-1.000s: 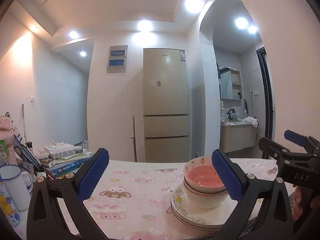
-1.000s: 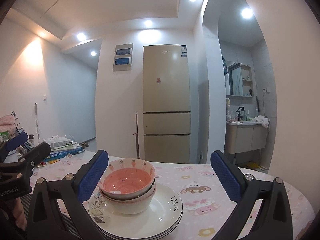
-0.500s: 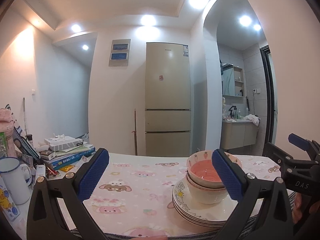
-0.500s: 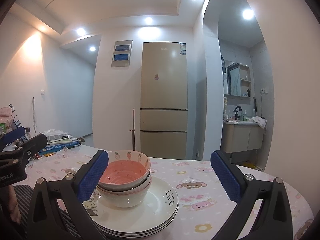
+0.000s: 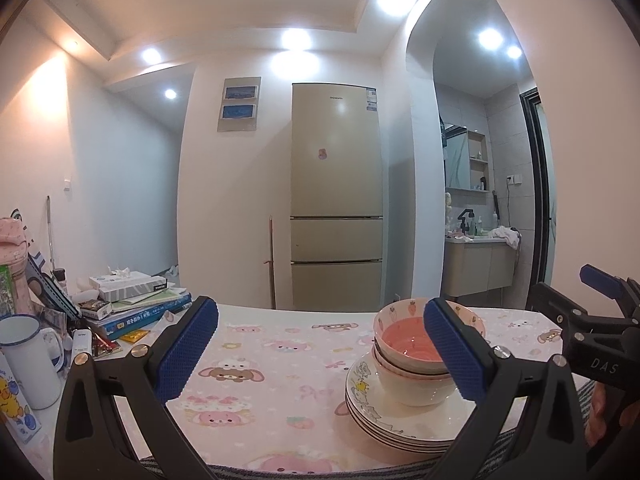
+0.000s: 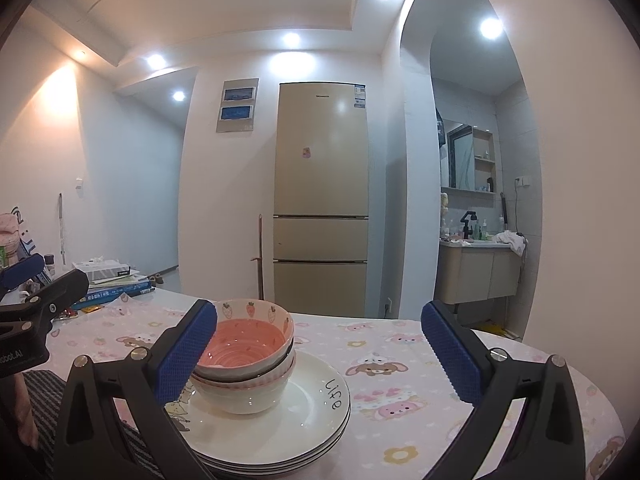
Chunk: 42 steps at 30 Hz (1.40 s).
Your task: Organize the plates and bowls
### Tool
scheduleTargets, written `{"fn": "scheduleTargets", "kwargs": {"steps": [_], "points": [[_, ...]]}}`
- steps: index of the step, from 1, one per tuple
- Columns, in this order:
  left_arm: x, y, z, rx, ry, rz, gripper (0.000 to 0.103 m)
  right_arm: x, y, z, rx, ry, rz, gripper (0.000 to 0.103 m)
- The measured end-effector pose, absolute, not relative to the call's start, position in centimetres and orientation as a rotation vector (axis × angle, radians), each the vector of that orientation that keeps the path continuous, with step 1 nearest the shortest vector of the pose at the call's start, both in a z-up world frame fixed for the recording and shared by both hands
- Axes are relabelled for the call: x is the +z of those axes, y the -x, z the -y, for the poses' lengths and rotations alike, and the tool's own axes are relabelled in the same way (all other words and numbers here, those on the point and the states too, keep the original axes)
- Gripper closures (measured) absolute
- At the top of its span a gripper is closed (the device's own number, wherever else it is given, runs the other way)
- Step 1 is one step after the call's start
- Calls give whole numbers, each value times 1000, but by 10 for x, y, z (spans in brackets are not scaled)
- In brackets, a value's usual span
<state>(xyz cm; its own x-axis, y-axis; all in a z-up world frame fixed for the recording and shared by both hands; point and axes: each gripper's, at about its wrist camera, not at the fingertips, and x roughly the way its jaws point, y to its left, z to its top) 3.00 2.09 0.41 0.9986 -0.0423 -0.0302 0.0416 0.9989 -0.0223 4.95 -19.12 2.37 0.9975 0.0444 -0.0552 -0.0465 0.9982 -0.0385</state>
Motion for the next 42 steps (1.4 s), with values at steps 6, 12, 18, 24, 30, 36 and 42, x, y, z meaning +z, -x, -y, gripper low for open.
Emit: {"fn": "scheduleTargets", "kwargs": {"steps": [6, 12, 18, 24, 30, 36, 42], "points": [[3, -30, -19, -40, 10, -26, 0, 23, -49, 191, 43, 41, -56, 0], [3, -32, -21, -39, 21, -30, 0, 19, -51, 193, 35, 31, -68, 0], [3, -31, -20, -37, 11, -27, 0, 19, -50, 194, 34, 32, -71, 0], [3, -31, -19, -31, 4, -20, 0, 20, -51, 195, 31, 32, -75, 0], [2, -31, -19, -33, 7, -15, 0, 20, -51, 195, 32, 35, -76, 0], [1, -31, -19, -29, 4, -26, 0, 19, -51, 197, 30, 39, -82, 0], [1, -30, -19, -29, 3, -27, 0, 20, -50, 198, 30, 40, -82, 0]]}}
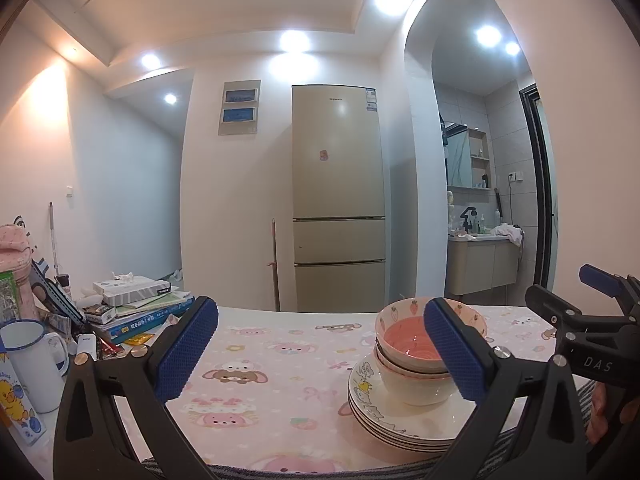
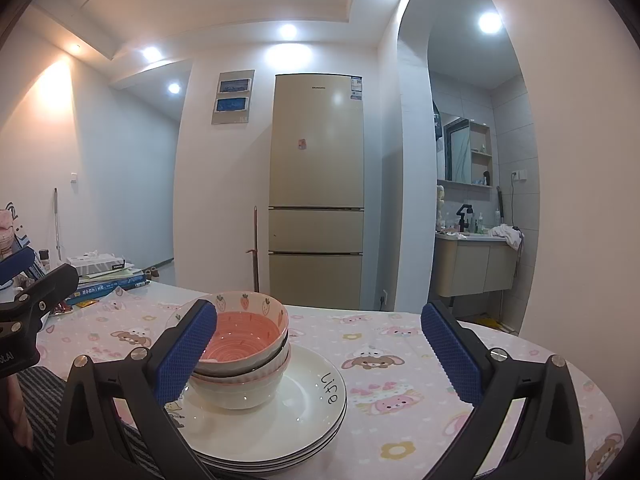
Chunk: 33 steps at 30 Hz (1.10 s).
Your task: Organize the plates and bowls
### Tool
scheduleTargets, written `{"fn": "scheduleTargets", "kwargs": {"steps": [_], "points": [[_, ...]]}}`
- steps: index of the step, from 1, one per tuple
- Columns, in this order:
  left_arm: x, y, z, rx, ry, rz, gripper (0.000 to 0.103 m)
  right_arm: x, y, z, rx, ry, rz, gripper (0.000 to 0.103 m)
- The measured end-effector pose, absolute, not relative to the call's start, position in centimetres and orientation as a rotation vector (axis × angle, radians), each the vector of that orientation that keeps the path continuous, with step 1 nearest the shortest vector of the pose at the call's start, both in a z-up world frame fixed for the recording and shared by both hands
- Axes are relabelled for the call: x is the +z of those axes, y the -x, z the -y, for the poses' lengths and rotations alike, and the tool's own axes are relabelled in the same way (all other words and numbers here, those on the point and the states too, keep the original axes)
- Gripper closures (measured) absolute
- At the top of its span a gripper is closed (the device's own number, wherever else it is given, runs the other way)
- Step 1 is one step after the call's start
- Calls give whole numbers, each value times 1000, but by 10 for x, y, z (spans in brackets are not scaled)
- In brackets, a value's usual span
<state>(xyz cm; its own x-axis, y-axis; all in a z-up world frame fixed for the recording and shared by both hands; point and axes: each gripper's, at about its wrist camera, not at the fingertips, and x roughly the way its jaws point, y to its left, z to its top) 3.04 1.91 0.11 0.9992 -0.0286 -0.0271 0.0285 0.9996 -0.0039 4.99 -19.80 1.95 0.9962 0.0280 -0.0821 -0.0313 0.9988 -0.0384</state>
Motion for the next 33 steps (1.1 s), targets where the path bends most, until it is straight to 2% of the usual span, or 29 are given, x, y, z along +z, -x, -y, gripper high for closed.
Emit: {"fn": "scheduleTargets", "kwargs": {"steps": [33], "points": [[0, -33, -22, -27, 11, -37, 0, 21, -50, 199, 30, 42, -82, 0]]}}
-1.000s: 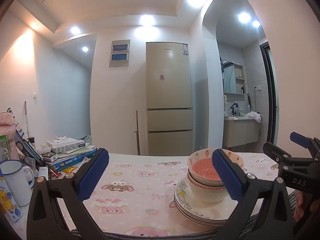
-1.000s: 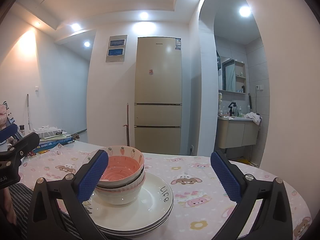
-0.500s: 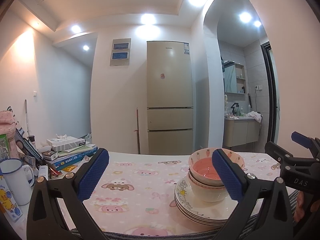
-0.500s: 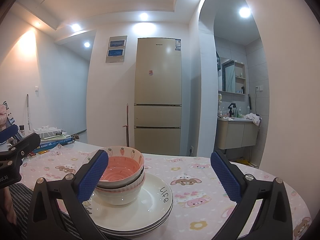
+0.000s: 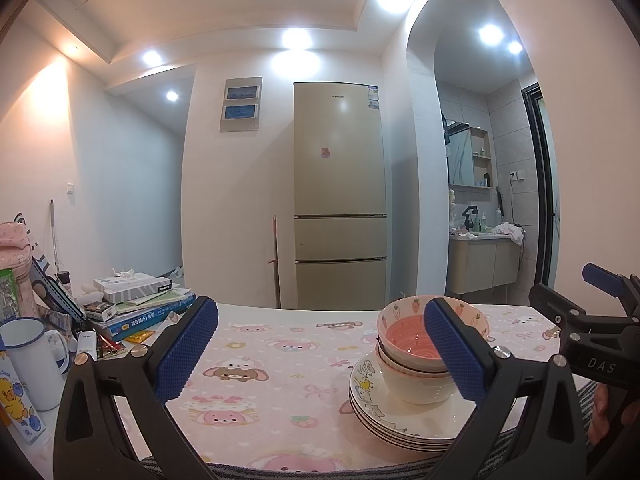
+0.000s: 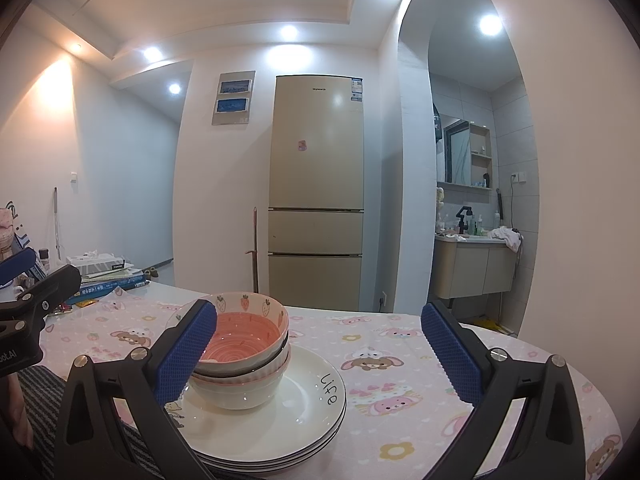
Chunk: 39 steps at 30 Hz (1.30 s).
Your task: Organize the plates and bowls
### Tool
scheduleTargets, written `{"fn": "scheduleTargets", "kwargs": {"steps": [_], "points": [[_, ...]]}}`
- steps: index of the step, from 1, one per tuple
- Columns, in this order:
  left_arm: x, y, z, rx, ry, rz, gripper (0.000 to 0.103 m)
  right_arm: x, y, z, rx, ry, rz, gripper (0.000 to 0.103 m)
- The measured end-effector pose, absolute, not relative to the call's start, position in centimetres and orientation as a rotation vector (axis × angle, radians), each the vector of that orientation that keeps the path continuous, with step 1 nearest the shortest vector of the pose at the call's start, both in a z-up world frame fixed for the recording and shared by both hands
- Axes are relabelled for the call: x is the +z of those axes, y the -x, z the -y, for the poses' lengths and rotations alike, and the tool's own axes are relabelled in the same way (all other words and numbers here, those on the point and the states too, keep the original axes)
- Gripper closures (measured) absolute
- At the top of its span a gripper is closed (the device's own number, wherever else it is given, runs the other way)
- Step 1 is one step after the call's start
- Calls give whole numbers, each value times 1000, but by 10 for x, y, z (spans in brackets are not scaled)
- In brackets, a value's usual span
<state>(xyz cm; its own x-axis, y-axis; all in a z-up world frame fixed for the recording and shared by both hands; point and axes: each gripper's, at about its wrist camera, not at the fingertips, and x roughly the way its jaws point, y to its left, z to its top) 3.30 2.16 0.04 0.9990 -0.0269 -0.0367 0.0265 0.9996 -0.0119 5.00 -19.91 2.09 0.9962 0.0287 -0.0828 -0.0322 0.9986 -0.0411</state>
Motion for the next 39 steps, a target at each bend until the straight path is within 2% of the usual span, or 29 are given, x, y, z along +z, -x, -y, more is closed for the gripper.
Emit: {"fn": "scheduleTargets", "kwargs": {"steps": [39], "points": [[1, -35, -22, -23, 6, -40, 0, 20, -50, 200, 31, 44, -80, 0]]}}
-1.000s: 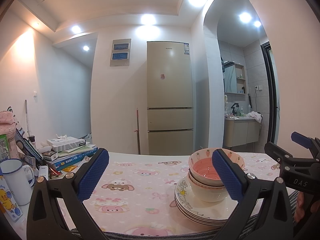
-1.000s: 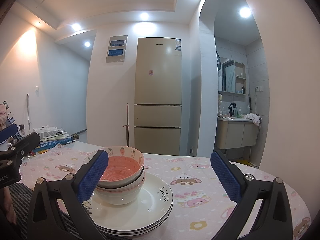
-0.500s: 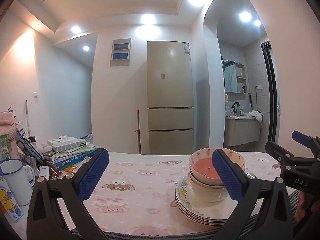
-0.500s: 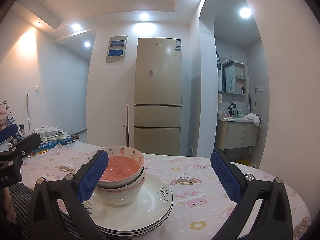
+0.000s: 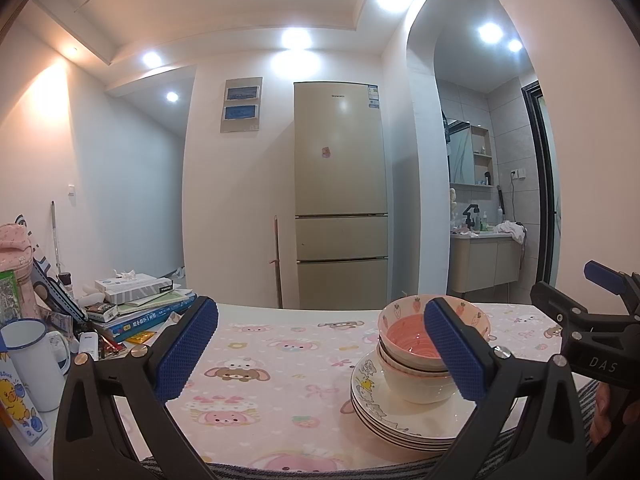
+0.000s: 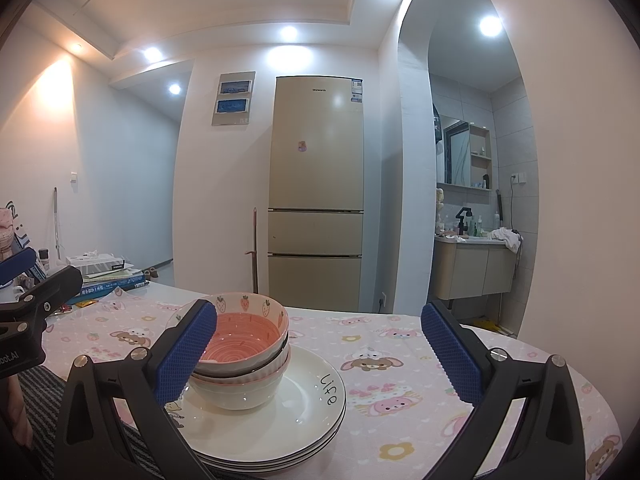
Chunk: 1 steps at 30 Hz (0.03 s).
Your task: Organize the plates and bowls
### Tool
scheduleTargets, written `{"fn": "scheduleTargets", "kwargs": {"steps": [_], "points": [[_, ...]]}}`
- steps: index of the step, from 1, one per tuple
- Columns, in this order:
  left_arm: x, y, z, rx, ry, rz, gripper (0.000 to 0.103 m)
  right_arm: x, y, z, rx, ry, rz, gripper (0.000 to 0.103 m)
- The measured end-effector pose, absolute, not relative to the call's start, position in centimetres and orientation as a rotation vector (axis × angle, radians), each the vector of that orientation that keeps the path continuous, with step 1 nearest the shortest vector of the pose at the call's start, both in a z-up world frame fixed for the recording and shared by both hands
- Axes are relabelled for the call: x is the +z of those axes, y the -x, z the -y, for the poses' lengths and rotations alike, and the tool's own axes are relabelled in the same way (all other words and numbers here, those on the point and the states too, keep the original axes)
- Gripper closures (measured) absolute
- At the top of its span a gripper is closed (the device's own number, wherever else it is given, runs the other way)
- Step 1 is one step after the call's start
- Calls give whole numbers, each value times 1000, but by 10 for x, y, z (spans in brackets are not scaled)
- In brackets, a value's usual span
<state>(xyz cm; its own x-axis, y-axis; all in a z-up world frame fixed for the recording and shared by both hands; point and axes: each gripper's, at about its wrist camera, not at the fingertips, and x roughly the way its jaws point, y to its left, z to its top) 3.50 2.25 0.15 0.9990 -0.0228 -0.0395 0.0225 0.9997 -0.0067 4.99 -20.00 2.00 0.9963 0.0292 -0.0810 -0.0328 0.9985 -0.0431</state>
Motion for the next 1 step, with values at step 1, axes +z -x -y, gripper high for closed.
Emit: {"fn": "scheduleTargets", "kwargs": {"steps": [1], "points": [[2, -35, -23, -23, 6, -39, 0, 20, -50, 199, 31, 44, -80, 0]]}}
